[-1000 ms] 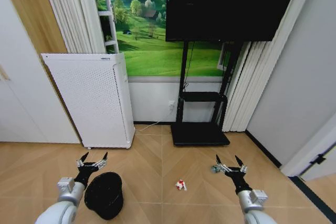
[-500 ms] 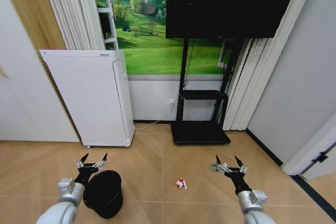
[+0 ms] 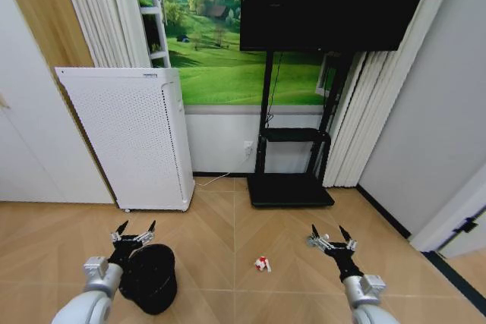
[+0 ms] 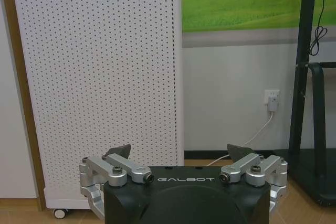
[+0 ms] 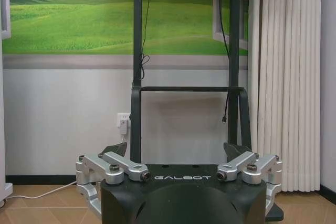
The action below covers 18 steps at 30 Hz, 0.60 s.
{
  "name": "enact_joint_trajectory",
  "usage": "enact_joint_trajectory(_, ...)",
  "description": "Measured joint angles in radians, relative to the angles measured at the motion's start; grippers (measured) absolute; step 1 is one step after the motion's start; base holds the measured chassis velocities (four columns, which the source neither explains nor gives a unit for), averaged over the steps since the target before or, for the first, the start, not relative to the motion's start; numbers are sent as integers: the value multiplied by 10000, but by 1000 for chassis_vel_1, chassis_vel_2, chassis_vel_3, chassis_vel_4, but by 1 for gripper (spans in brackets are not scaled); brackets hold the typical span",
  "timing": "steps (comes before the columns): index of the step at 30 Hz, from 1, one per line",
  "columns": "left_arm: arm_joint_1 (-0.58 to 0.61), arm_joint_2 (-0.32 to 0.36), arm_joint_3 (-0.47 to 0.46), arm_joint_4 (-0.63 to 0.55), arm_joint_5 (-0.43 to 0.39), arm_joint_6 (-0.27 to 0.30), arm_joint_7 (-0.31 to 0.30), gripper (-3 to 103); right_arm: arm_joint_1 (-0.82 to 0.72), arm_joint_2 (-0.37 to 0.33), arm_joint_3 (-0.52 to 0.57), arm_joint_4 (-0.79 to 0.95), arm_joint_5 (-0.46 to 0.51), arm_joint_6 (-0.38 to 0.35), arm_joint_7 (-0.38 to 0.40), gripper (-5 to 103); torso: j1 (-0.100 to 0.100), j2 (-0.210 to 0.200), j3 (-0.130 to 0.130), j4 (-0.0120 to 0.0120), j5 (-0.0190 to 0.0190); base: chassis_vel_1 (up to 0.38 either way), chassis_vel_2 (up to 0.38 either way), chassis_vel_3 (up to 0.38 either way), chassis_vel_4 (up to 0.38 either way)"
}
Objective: Pick up the trash bin and place the garbage on the floor into it.
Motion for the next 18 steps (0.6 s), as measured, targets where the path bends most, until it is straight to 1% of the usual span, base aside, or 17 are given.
enact_joint_trajectory(5, 7, -21, 1, -37, 9, 1, -8, 100, -16, 7, 12, 0, 0, 7, 0, 100, -63, -229, -166, 0, 0, 0, 0, 0, 0)
enact_joint_trajectory(9, 0, -19, 5, -43, 11, 1, -8, 100, -23, 5, 29, 3, 4, 12, 1, 100, -92, -337, -245, 0, 0, 0, 0, 0, 0)
enact_joint_trajectory(11, -6, 2, 5, -55, 10, 7, -9, 100, -24, 1, 38, 15, 13, 15, 3, 100, -123, -459, -333, 0, 0, 0, 0, 0, 0)
enact_joint_trajectory(12, -6, 2, 5, -55, 10, 7, -9, 100, -24, 1, 38, 15, 13, 15, 3, 100, -123, -459, -333, 0, 0, 0, 0, 0, 0)
enact_joint_trajectory(15, 3, 12, -4, -79, 4, 16, -9, 100, -28, 6, 39, 47, 16, 16, 6, 100, -158, -626, -469, 0, 0, 0, 0, 0, 0)
enact_joint_trajectory(16, 3, 12, -4, -79, 4, 16, -9, 100, -28, 6, 39, 47, 16, 16, 6, 100, -158, -626, -469, 0, 0, 0, 0, 0, 0)
enact_joint_trajectory(18, 10, 7, -9, -93, 1, 18, -8, 100, -27, 16, 32, 54, 15, 16, 6, 100, -183, -736, -552, 0, 0, 0, 0, 0, 0)
